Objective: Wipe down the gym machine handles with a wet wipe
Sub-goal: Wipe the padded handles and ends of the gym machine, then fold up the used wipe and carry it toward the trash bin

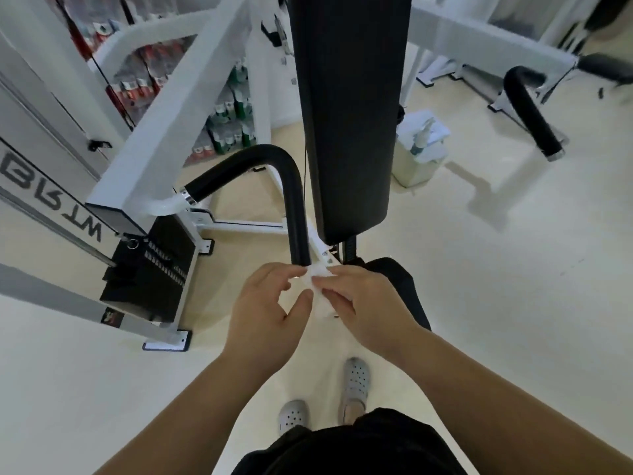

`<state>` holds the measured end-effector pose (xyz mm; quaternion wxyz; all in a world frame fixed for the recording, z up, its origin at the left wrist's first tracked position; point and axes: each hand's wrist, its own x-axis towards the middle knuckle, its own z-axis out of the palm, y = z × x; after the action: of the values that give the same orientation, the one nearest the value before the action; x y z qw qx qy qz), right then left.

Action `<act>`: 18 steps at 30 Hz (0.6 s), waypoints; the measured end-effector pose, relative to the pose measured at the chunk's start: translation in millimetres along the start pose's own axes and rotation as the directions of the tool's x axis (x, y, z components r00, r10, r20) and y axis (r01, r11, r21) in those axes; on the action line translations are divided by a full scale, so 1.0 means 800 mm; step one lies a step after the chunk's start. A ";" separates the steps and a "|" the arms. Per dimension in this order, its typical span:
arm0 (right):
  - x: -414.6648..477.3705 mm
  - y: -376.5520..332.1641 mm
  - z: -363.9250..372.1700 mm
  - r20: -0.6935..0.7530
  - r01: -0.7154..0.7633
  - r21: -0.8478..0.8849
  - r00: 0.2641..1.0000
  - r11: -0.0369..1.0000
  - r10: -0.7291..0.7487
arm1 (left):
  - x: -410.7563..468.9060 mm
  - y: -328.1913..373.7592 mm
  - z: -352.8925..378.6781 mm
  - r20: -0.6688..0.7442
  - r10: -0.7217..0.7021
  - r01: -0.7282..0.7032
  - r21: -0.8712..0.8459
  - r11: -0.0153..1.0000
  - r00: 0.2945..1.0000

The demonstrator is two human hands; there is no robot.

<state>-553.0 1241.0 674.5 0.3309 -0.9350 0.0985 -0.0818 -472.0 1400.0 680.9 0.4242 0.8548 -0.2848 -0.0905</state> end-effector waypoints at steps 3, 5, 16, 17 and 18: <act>-0.030 0.006 -0.037 -0.124 -0.173 0.101 0.975 0.980 0.185 | 0.002 0.035 0.023 0.140 0.035 -0.027 -0.058 0.998 0.990; -0.049 0.012 -0.060 -0.137 -0.283 0.198 0.940 0.939 0.312 | 0.005 0.062 0.042 0.229 0.055 -0.032 -0.104 0.994 0.972; -0.164 0.187 -0.232 -0.333 -0.320 0.281 0.852 0.905 0.405 | 0.024 0.254 0.259 0.493 -0.095 0.297 -0.350 0.888 0.865; -0.177 0.211 -0.252 -0.330 -0.321 0.302 0.848 0.898 0.414 | 0.024 0.277 0.288 0.518 -0.114 0.337 -0.360 0.870 0.848; -0.190 0.235 -0.273 -0.333 -0.319 0.296 0.849 0.900 0.410 | 0.025 0.300 0.315 0.540 -0.125 0.373 -0.379 0.847 0.832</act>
<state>-771.8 1002.7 709.5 0.4203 -0.8192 0.3283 -0.2109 -654.4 1104.1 711.9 0.5145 0.7042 -0.2357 -0.4288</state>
